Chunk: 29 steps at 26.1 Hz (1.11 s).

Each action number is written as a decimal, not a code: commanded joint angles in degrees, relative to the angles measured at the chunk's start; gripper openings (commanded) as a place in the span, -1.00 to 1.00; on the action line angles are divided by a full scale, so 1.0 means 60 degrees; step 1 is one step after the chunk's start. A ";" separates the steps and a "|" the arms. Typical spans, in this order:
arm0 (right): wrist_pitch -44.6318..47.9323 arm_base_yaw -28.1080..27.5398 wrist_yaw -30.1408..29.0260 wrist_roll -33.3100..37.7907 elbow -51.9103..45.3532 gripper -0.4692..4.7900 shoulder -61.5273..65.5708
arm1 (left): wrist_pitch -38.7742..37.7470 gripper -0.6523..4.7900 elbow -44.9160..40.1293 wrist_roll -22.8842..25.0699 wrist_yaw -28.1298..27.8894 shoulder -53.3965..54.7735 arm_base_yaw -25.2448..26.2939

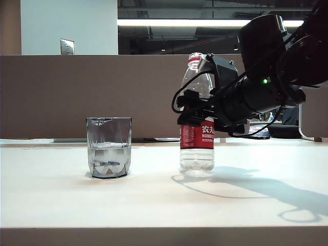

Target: Pick up the mineral water bottle on the table and pour water into the mug until it's half full.

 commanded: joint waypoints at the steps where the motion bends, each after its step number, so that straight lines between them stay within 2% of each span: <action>1: 0.0237 0.0007 -0.0044 -0.0146 0.0004 0.50 -0.0025 | 0.0120 -0.78 0.0033 0.0004 0.0022 0.0007 0.0007; 2: 0.0226 0.0007 -0.0051 -0.0211 0.0004 0.63 -0.0025 | 0.0120 -0.78 0.0033 0.0004 0.0022 0.0007 0.0007; 3: 0.0208 0.0007 -0.0051 -0.0211 0.0004 0.68 -0.0025 | 0.0120 -0.78 0.0033 0.0004 0.0018 0.0007 0.0007; 8: 0.0084 0.0007 -0.0047 -0.0211 0.0004 0.85 -0.0025 | 0.0120 -0.78 0.0033 0.0004 0.0018 0.0007 0.0007; 13: -0.0135 0.0007 -0.0051 -0.0208 0.0000 0.88 -0.0040 | 0.0120 -0.78 0.0033 0.0004 0.0018 0.0007 0.0007; 14: -0.0233 0.0011 -0.0051 -0.0208 -0.0004 0.97 -0.0040 | 0.0120 -0.78 0.0029 0.0004 0.0018 0.0007 0.0007; 21: -0.0302 0.0011 -0.0051 -0.0208 -0.0215 0.98 -0.0251 | 0.0120 -0.78 0.0033 0.0004 0.0018 0.0007 0.0007; 29: -0.0270 0.0007 0.0022 -0.0342 -0.1362 0.99 -0.1512 | 0.0120 -0.78 0.0033 0.0004 0.0018 0.0007 0.0011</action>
